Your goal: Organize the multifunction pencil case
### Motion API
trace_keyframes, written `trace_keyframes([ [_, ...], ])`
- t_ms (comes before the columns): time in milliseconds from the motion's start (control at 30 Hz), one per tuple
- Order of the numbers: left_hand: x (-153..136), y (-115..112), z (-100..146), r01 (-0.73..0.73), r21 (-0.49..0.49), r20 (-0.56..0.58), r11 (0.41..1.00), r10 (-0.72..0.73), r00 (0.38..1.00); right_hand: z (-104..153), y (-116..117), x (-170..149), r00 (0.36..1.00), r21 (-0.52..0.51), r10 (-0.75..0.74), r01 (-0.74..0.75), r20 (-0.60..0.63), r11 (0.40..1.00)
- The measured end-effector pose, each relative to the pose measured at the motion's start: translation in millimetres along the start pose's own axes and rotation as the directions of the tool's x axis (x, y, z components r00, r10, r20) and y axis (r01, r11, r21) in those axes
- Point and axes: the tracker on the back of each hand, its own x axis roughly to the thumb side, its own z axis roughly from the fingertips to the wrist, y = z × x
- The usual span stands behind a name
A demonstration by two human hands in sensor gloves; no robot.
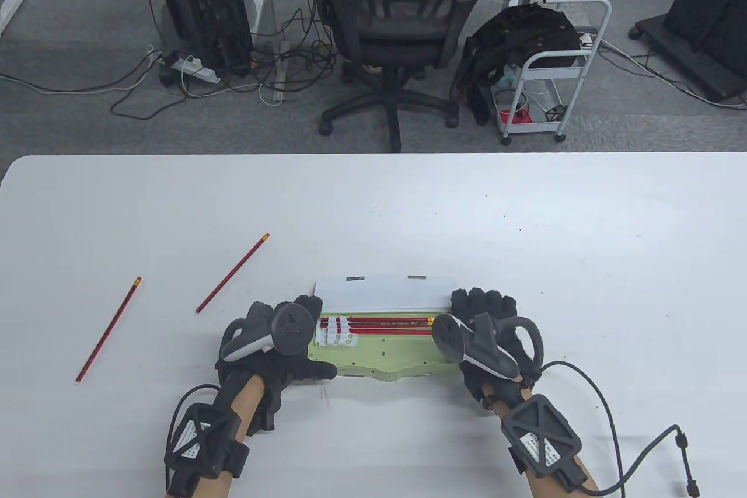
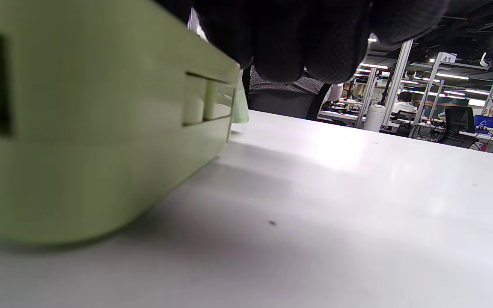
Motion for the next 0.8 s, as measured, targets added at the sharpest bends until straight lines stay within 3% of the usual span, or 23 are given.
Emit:
trace_keyframes([
  [800, 0.6, -0.3, 0.0, 0.000, 0.000, 0.000, 1.000, 0.000, 1.000, -1.3, 1.4, 22.5, 0.997, -0.020, 0.065, -0.064, 0.044, 0.998],
])
